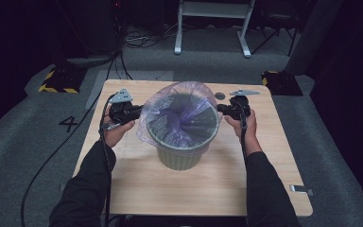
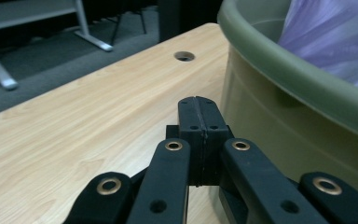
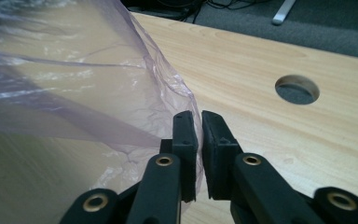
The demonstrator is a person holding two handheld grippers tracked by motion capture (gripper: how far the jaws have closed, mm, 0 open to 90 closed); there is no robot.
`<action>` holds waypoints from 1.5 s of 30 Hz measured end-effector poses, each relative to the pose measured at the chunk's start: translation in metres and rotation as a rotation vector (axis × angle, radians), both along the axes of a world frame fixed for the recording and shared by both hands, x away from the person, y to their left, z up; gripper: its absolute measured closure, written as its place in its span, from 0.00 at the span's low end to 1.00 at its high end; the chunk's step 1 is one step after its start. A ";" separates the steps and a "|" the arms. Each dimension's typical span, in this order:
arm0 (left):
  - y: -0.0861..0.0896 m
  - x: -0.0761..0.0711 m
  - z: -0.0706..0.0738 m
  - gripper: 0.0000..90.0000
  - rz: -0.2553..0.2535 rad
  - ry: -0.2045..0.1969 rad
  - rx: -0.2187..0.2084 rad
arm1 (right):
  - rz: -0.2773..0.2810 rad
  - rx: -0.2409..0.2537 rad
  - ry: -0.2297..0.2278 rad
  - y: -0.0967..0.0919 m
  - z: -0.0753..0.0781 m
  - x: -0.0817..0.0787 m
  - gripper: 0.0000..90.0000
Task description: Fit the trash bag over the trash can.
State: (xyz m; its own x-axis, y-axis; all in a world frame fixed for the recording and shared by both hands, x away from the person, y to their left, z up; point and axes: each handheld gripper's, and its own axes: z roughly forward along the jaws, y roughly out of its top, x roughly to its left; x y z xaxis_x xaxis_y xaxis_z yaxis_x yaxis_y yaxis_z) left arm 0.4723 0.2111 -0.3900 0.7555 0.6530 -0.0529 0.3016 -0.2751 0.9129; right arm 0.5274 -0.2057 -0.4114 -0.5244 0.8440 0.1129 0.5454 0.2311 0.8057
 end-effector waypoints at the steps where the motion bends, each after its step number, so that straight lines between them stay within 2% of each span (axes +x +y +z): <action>1: 0.003 -0.003 0.001 1.00 0.009 -0.009 -0.014 | -0.001 0.008 0.004 0.000 -0.002 0.000 0.93; 3: 0.009 -0.012 0.003 0.97 0.012 -0.042 -0.020 | 0.007 0.014 -0.012 -0.001 -0.002 -0.003 0.93; 4: 0.012 -0.017 0.005 0.82 0.017 -0.058 -0.014 | 0.007 0.015 -0.021 -0.002 -0.001 -0.005 0.93; 6: 0.018 -0.027 0.008 0.67 0.020 -0.075 -0.004 | 0.007 0.024 -0.037 -0.004 0.002 -0.008 0.93; 7: 0.019 -0.033 0.011 0.59 0.049 -0.085 0.018 | 0.008 0.030 -0.046 -0.006 0.004 -0.009 0.93; 8: 0.021 -0.040 0.013 0.48 0.071 -0.103 0.027 | 0.007 0.030 -0.052 -0.007 0.005 -0.009 0.93; 9: 0.024 -0.046 0.015 0.41 0.081 -0.126 0.033 | 0.003 0.033 -0.055 -0.009 0.007 -0.010 0.93; 10: 0.027 -0.053 0.017 0.40 0.092 -0.157 0.047 | 0.002 0.037 -0.061 -0.010 0.008 -0.012 0.93; 12: 0.033 -0.065 0.019 0.31 0.112 -0.200 0.073 | 0.003 0.038 -0.071 -0.010 0.011 -0.014 0.93; 15: 0.038 -0.078 0.018 0.24 0.095 -0.226 0.080 | 0.002 0.029 -0.081 -0.010 0.014 -0.016 0.92; 17: 0.037 -0.084 0.017 0.16 0.053 -0.222 0.065 | -0.002 0.032 -0.082 -0.011 0.015 -0.017 0.91; 22: 0.019 -0.099 0.017 0.17 -0.020 -0.264 0.120 | 0.005 0.020 -0.083 -0.008 0.016 -0.017 0.89; 23: 0.014 -0.102 0.018 0.17 -0.032 -0.283 0.124 | 0.008 0.016 -0.083 -0.008 0.016 -0.017 0.88; 26: 0.003 -0.106 0.021 0.18 -0.057 -0.307 0.152 | 0.014 0.005 -0.080 -0.006 0.017 -0.018 0.85; 28: -0.002 -0.109 0.023 0.28 -0.067 -0.322 0.166 | 0.014 0.000 -0.077 -0.005 0.017 -0.018 0.85; 30: -0.003 -0.109 0.024 0.39 -0.087 -0.318 0.155 | 0.014 0.002 -0.078 -0.005 0.017 -0.018 0.85; 32: -0.002 -0.108 0.024 0.61 -0.115 -0.317 0.137 | 0.019 0.006 -0.079 -0.006 0.017 -0.019 0.85; 33: -0.002 -0.107 0.024 0.67 -0.117 -0.316 0.132 | 0.021 0.006 -0.080 -0.006 0.017 -0.019 0.86; 35: -0.002 -0.104 0.022 0.85 -0.120 -0.307 0.141 | 0.022 0.005 -0.081 -0.007 0.017 -0.020 0.86; 37: -0.001 -0.101 0.020 0.99 -0.116 -0.307 0.155 | 0.022 0.003 -0.079 -0.007 0.017 -0.021 0.86; 42: 0.002 -0.095 0.011 1.00 -0.091 -0.282 0.170 | 0.022 -0.004 -0.076 -0.007 0.015 -0.021 0.87; 45: 0.004 -0.091 0.002 1.00 -0.087 -0.253 0.174 | 0.023 -0.010 -0.067 -0.007 0.011 -0.020 0.89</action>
